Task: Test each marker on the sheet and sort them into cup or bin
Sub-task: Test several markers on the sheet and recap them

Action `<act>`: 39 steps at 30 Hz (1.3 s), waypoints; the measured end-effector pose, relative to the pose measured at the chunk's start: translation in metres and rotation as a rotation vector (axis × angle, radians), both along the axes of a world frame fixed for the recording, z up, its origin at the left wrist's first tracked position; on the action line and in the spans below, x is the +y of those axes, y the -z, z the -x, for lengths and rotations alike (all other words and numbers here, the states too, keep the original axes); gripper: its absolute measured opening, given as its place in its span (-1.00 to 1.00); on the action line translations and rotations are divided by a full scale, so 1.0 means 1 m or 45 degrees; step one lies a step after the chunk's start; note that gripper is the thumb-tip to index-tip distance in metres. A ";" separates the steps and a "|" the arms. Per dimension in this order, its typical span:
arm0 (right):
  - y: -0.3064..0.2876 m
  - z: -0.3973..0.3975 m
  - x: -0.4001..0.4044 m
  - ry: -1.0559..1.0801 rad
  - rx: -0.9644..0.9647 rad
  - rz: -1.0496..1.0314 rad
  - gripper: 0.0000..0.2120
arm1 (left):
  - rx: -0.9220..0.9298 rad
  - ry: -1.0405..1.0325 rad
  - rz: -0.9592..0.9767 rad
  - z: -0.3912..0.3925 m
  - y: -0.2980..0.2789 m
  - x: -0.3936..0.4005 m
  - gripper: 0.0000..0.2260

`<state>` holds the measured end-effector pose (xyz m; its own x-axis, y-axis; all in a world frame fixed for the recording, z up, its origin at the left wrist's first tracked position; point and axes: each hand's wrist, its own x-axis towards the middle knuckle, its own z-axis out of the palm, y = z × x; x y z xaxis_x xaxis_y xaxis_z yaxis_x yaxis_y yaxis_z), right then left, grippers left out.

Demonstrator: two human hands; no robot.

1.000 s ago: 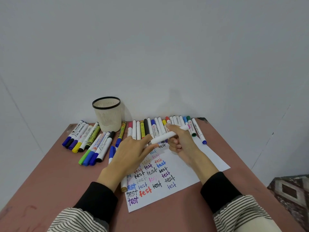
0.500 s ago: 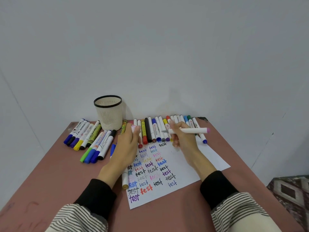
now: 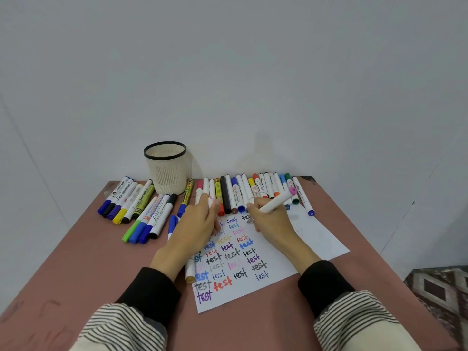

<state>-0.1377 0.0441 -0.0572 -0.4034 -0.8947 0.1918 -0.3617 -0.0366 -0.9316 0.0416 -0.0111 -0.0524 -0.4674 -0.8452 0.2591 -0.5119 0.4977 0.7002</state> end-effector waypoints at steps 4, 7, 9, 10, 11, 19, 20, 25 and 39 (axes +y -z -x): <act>-0.001 -0.002 0.002 -0.029 0.069 0.013 -0.65 | 0.069 -0.011 -0.047 0.004 -0.004 0.005 -0.75; -0.002 -0.004 0.003 -0.041 0.109 0.012 -0.69 | 0.056 -0.008 -0.050 0.004 -0.005 0.006 -0.76; -0.001 -0.004 0.002 -0.049 0.066 0.002 -0.72 | 0.052 -0.006 -0.057 0.003 -0.005 0.005 -0.75; -0.001 -0.003 0.002 -0.052 0.046 0.001 -0.72 | 0.045 -0.005 -0.059 0.003 -0.005 0.005 -0.75; -0.001 -0.003 0.001 -0.049 0.035 0.005 -0.73 | 0.038 -0.004 -0.051 0.003 -0.005 0.005 -0.74; -0.002 -0.004 0.004 -0.069 0.064 0.015 -0.68 | 0.039 -0.015 -0.055 0.003 -0.004 0.004 -0.74; -0.002 -0.004 0.003 -0.046 0.068 0.025 -0.67 | 0.048 -0.013 -0.067 0.003 -0.004 0.004 -0.73; -0.001 -0.002 0.001 0.003 0.063 0.052 -0.69 | 0.057 -0.013 -0.065 0.003 -0.004 0.003 -0.74; 0.000 0.005 0.000 0.058 -0.045 0.073 -0.68 | 0.065 0.000 -0.057 0.002 -0.002 0.001 -0.75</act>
